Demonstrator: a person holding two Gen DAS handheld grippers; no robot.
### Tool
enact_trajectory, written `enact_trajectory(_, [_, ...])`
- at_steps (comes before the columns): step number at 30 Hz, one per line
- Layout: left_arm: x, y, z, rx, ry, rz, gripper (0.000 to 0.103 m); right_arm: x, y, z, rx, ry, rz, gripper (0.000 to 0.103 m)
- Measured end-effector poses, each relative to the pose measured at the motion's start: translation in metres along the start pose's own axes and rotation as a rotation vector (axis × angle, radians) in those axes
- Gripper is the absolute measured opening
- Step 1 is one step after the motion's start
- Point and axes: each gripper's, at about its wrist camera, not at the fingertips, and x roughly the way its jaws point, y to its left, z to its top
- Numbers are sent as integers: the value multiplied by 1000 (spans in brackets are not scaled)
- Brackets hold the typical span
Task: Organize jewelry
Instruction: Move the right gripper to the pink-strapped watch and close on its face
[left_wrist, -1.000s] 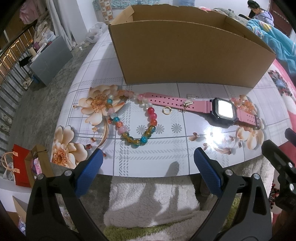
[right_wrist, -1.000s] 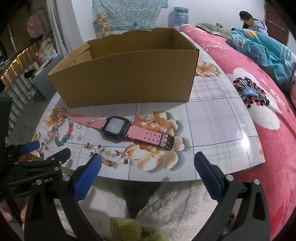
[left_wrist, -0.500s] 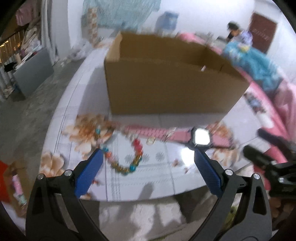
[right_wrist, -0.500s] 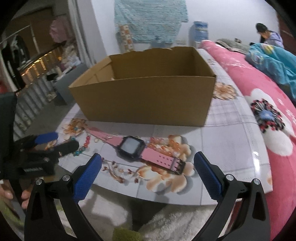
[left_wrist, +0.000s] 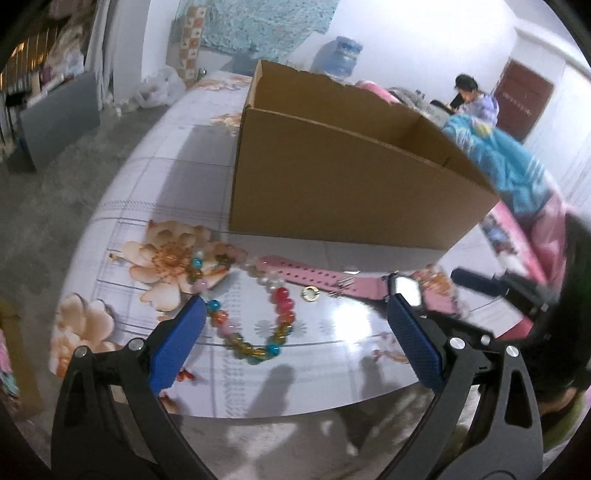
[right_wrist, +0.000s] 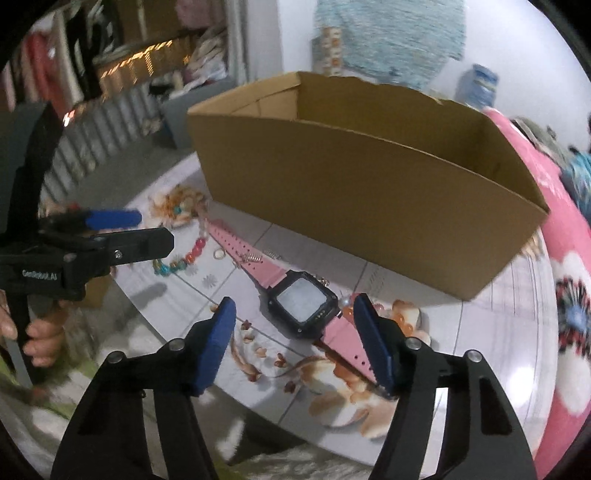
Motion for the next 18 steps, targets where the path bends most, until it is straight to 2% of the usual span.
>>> enact_trajectory(4, [1,-13,-6,99,-27,48,95,9,3,6,-75,34,-13,58])
enact_trajectory(8, [0,-25,-11,176,-56,65,95,14,7,9,-146,58,-13,56])
enact_trajectory(13, [-2,-32,-17,215,-90,56,95,23,11,10,-226,110,-30,55])
enact_trajectory(18, [-4,-41,-23,266,-117,57,95,31,10,10,-248,166,-18,44])
